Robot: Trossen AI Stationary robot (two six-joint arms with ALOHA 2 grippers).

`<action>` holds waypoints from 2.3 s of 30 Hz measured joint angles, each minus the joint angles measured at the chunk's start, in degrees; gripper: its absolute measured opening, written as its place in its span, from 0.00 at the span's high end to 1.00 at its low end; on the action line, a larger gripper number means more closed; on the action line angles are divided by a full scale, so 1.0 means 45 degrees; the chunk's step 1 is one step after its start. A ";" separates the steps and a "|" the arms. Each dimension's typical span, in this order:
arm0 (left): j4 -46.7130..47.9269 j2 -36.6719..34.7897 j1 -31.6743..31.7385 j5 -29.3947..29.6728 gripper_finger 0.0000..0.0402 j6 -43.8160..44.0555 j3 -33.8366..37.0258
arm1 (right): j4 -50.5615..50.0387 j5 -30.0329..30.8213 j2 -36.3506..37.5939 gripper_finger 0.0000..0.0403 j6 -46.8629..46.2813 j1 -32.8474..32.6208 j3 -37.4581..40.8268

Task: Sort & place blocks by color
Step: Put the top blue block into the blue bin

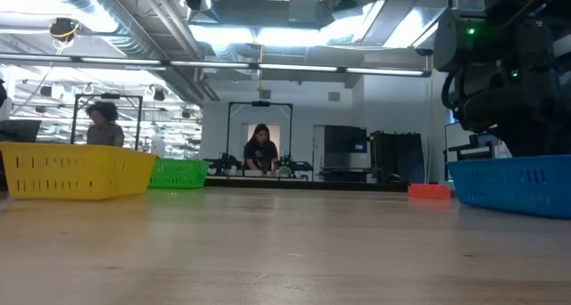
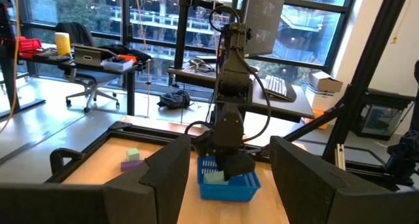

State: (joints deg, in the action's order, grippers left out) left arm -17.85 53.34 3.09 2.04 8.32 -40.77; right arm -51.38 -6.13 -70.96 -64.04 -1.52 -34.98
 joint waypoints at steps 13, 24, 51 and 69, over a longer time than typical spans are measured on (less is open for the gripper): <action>0.0142 -0.0357 0.0050 -0.0239 0.50 0.0508 -0.0015 | -0.2345 0.1139 0.1697 0.54 0.2013 0.0071 -0.3423; 0.0532 -0.1771 0.1289 -0.2080 0.50 0.2370 -0.0010 | 0.5563 0.4200 0.4097 0.53 0.6017 0.0666 -0.3402; 0.0529 -0.2220 0.1559 -0.0884 0.50 0.2467 -0.0010 | 1.3660 0.4362 0.6140 0.53 0.8319 0.0981 0.0689; 0.0524 -0.2215 0.1554 -0.0889 0.50 0.2463 -0.0004 | 0.8554 0.4215 0.4786 0.31 0.4040 0.1344 -0.1037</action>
State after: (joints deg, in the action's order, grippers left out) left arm -15.49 43.38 10.09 -1.96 19.40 -40.79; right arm -12.88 12.84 -49.42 -45.86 4.53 -39.65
